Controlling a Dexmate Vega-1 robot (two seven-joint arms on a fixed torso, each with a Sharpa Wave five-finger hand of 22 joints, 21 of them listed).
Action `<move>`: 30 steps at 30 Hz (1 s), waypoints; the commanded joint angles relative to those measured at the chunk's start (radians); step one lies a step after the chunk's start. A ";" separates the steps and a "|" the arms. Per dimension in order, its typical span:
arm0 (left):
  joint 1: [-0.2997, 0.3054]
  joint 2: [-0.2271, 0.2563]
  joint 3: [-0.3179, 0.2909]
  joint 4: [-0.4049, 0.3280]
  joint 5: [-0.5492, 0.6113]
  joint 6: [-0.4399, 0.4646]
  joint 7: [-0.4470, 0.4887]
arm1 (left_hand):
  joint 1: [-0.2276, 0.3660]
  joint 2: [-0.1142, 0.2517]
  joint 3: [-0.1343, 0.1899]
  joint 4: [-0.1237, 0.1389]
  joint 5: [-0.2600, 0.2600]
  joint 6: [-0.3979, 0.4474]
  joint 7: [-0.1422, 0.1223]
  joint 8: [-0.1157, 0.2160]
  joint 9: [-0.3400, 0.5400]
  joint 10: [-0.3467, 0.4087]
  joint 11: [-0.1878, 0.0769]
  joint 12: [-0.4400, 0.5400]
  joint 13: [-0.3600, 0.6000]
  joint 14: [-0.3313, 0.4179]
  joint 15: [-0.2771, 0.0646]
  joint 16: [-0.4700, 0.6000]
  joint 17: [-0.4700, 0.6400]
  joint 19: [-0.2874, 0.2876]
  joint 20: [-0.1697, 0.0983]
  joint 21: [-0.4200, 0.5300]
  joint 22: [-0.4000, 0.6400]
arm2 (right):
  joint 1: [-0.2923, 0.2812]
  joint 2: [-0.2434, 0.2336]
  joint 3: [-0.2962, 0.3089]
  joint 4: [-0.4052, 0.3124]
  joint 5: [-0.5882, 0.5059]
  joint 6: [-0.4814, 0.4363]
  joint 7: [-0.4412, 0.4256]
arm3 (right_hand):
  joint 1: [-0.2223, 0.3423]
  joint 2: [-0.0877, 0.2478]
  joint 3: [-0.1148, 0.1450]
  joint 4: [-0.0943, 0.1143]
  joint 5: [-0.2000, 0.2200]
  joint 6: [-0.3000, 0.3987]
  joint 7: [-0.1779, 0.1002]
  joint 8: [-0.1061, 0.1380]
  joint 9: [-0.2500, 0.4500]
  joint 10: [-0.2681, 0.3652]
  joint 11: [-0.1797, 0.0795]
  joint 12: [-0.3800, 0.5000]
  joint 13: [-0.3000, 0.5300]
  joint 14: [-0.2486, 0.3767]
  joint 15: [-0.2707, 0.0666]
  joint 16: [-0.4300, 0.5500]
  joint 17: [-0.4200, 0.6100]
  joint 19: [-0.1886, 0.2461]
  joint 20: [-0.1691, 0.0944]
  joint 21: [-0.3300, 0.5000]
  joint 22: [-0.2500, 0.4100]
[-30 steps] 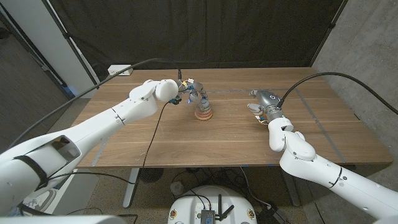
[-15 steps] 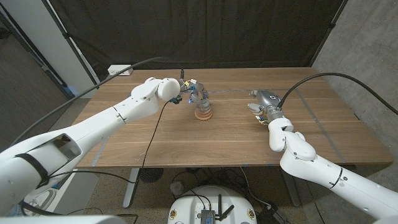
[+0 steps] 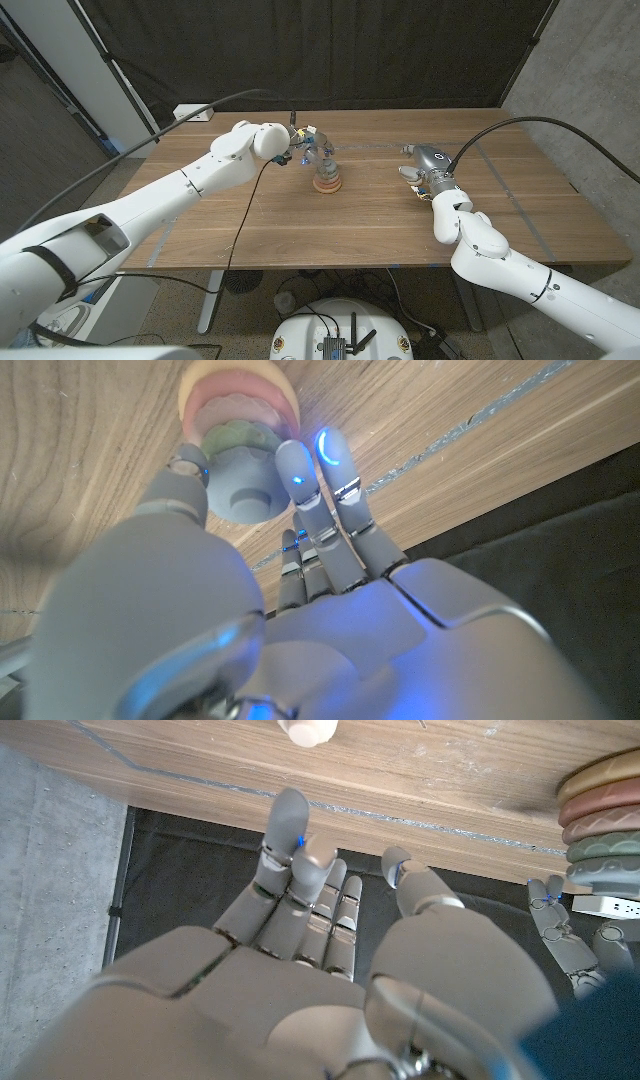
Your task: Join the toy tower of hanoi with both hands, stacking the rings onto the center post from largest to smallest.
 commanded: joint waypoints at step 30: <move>0.334 0.188 -0.250 -0.222 -0.096 0.197 0.333 | 0.005 0.040 0.006 -0.011 0.011 0.113 -0.024 0.044 -0.012 0.106 -0.036 0.047 -0.011 0.027 -0.068 0.030 0.010 0.025 -0.135 0.018 0.005 | 0.014 0.021 0.007 0.021 0.017 0.060 -0.008 | -0.023 -0.010 0.005 -0.002 0.001 0.029 0.013 0.016 0.023 0.002 0.005 -0.006 -0.003 -0.004 -0.029 0.000 -0.005 0.004 -0.081 0.001 0.000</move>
